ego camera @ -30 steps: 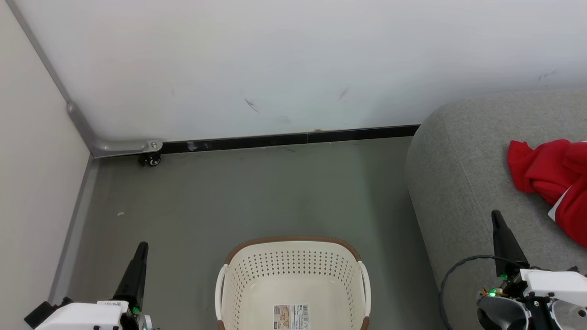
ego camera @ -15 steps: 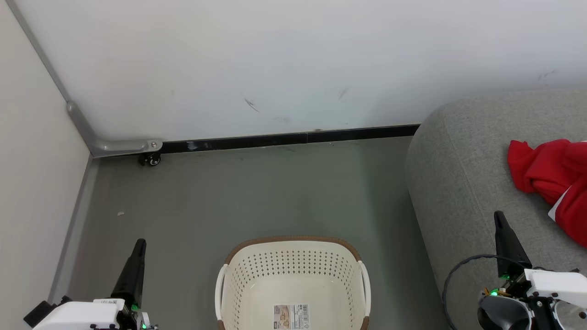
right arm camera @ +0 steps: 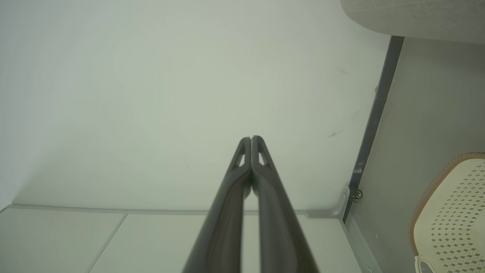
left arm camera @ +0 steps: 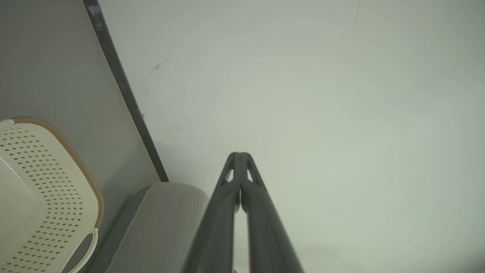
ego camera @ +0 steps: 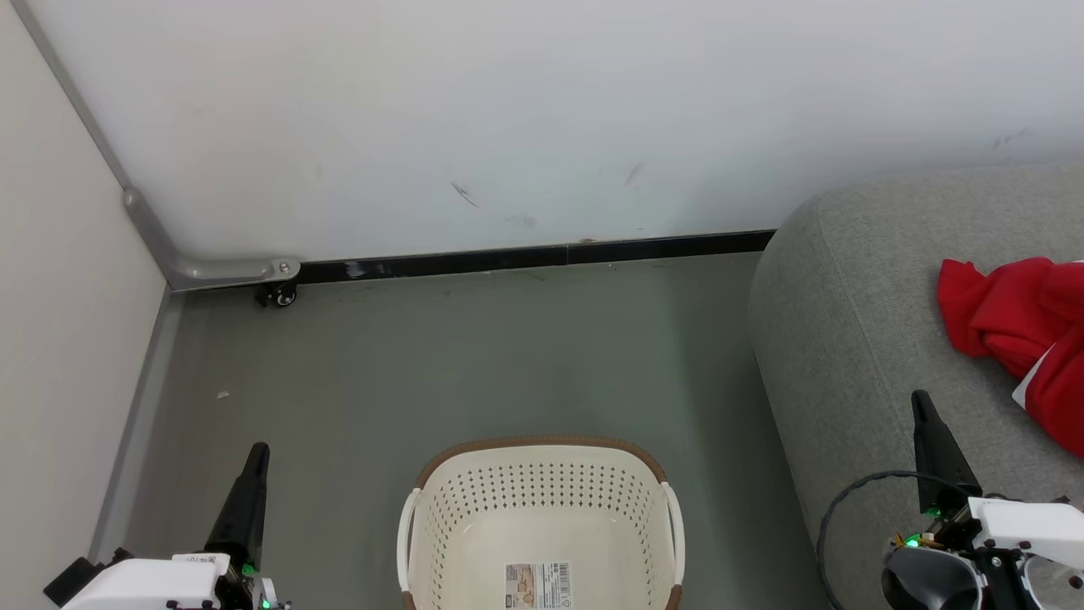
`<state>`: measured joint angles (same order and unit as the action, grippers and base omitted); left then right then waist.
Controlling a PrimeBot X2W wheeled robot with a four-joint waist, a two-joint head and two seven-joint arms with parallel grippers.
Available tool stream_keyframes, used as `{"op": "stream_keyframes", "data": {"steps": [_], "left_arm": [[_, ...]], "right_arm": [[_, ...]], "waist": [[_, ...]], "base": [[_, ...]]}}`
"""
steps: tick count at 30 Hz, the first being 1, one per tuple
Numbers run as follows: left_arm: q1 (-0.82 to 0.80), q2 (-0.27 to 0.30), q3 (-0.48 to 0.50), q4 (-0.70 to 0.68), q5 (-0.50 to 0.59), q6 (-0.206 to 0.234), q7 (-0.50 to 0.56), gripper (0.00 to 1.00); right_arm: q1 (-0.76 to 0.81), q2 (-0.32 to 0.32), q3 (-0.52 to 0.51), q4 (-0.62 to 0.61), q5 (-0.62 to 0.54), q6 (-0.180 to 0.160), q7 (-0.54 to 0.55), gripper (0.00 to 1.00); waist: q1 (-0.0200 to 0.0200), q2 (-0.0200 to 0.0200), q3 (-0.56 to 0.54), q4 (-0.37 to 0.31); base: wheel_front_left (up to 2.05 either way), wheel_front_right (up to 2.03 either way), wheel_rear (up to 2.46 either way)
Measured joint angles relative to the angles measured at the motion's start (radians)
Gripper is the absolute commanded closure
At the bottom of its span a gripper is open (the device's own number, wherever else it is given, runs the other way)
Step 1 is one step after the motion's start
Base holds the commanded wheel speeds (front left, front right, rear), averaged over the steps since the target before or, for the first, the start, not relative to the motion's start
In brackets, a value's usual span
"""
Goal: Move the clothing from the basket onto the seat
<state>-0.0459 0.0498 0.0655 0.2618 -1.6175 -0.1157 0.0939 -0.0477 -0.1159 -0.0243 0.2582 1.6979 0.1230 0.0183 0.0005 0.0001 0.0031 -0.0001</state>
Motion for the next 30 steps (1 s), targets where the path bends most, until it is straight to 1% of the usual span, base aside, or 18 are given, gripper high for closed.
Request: {"op": "stream_keyframes", "data": {"steps": [30], "left_arm": [[-0.003,0.0,0.002,0.011,0.0,-0.002,0.003,1.0]], "right_arm": [[-0.001,0.001,-0.004,0.002,0.0,0.0,0.001,1.0]], "waist": [[-0.0002,0.0,0.0,0.0]], "base": [[0.0,0.0,0.0]]}}
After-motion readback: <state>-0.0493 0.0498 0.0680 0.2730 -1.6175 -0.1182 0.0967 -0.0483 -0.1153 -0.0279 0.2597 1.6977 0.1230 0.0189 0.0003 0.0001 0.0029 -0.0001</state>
